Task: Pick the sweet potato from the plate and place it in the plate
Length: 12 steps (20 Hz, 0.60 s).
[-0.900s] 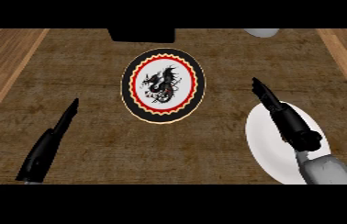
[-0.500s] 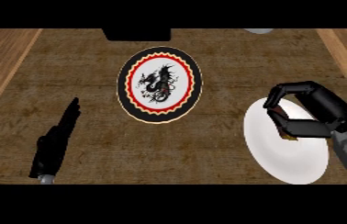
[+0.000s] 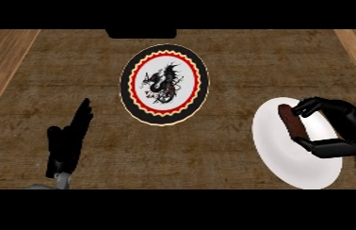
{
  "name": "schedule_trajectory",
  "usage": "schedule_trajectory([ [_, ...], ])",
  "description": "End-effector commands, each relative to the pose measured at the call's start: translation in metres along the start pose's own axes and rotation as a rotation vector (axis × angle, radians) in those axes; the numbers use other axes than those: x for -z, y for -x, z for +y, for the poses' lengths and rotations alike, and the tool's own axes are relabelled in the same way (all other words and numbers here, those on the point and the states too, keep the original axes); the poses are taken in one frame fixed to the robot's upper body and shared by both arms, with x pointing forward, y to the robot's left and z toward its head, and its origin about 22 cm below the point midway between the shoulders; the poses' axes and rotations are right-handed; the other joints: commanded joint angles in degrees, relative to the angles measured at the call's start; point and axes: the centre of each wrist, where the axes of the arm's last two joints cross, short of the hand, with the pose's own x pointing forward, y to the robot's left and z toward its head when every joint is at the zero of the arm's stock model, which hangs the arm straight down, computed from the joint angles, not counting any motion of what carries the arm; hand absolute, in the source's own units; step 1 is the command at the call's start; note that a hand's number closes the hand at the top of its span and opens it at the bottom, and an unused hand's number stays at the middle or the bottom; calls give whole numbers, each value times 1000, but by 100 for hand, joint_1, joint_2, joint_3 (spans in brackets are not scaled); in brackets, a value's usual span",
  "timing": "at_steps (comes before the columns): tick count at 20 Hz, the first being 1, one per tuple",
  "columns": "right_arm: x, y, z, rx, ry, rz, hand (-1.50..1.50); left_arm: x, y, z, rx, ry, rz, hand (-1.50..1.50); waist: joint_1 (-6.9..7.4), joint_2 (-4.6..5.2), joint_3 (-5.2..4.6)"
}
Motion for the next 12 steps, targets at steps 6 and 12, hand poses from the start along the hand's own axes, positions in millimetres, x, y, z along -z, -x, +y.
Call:
schedule_trajectory([
  [6,-13,3,-45,-231,-320,-5,-150,18,-10,-15,-4,16,14,0,123,-9,-23],
  [12,-2,-15,-81,-548,-398,48,-150,22,-28,-15,-20,3,13,0,100,-50,-31],
])
